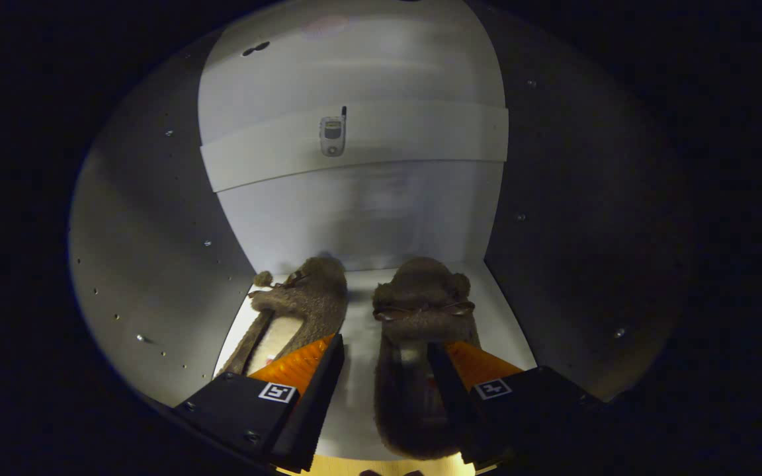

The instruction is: Open the shoe cabinet door, grab the shoes and put them into the shoe cabinet, then close the shoe cabinet door.

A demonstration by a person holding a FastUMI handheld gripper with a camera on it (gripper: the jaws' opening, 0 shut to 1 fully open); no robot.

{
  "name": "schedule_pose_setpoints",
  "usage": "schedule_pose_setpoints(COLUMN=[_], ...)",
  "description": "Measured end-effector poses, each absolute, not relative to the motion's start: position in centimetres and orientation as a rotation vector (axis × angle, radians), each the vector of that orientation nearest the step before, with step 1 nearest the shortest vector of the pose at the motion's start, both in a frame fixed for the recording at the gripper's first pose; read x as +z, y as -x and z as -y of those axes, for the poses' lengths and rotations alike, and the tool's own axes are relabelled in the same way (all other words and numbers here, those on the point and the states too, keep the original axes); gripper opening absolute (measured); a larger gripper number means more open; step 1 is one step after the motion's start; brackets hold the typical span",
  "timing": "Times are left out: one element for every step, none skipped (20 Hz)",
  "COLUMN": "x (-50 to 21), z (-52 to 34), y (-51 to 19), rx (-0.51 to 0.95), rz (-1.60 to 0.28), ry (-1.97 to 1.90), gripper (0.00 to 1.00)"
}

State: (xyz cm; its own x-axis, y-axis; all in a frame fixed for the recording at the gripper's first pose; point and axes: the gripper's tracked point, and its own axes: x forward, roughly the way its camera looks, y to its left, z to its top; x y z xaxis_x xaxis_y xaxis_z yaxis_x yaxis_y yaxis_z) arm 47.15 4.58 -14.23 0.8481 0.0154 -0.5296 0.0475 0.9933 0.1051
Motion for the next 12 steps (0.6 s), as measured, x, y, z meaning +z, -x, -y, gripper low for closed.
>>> schedule_pose_setpoints(x=[-13.5, -12.7, -12.1, -11.1, -10.3, -9.2, -8.3, -6.9, -5.5, -4.0, -2.7, -1.5], z=[-4.7, -4.8, -4.7, -4.9, -5.0, -5.3, -5.6, -5.9, -6.0, -6.4, -6.8, -7.2], y=[-46.4, -45.3, -44.4, -43.1, -42.0, -40.4, -39.1, -37.6, -35.6, -34.0, -32.2, -30.4], rx=[-0.016, -0.013, -0.016, -0.011, -0.009, 0.002, 0.005, 0.016, 0.019, 0.029, 0.038, 0.052], rz=[-0.538, -0.514, -0.495, -0.466, -0.442, -0.412, -0.382, -0.348, -0.307, -0.269, -0.238, -0.208], ry=[-0.119, -0.12, -0.122, -0.13, -0.134, -0.137, -0.134, -0.123, -0.112, -0.111, -0.118, -0.129], gripper=[0.87, 0.9, 0.96, 0.97, 0.98, 0.98, 0.98, 0.98, 0.98, 0.98, 0.98, 0.98])
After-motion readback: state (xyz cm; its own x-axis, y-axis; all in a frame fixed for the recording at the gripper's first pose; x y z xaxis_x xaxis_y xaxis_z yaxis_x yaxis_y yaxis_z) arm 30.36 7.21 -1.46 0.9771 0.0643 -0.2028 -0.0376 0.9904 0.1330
